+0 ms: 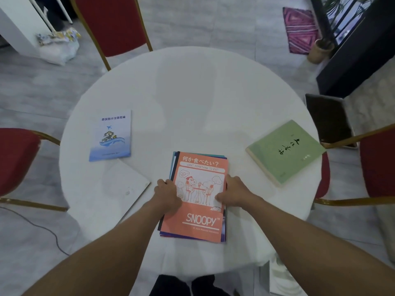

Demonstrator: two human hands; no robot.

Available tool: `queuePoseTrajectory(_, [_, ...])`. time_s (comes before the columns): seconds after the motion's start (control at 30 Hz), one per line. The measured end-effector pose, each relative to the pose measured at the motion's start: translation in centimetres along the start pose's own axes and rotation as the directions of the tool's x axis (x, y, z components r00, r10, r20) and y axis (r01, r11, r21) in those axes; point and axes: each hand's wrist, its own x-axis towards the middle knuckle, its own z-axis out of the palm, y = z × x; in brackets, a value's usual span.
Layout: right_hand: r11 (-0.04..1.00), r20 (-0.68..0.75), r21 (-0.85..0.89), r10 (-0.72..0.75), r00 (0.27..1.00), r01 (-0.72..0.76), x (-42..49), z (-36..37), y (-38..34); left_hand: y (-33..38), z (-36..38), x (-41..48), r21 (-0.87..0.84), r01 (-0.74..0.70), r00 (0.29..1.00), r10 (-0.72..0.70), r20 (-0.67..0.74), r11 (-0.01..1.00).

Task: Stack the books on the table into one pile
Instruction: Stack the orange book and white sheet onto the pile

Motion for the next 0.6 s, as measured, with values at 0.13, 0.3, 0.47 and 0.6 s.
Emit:
queuePoseTrajectory(0.13, [1.0, -0.054, -0.004, 0.012, 0.998, -0.012, 0.7, 0.0, -0.4, -0.3, 0.2, 0.4, -0.053, 0.008, 1.0, -0.009, -0.019, 0.999])
queuePoseTrajectory(0.3, [0.996, -0.117, 0.079, -0.032, 0.993, 0.041, 2.0, -1.1, -1.2, 0.1, -0.1, 1.4, -0.165, -0.011, 0.998, 0.002, -0.055, 0.986])
queuePoseTrajectory(0.47, [1.0, -0.158, -0.013, -0.006, 0.987, 0.004, 2.8, -0.2, -0.8, 0.1, 0.1, 1.5, -0.168, -0.029, 0.999, 0.024, -0.036, 0.985])
queuePoseTrajectory(0.6, [0.999, -0.144, -0.04, 0.007, 0.99, -0.013, 3.1, 0.2, -0.6, 0.3, 0.3, 1.3, -0.15, -0.007, 0.999, 0.0, -0.042, 0.989])
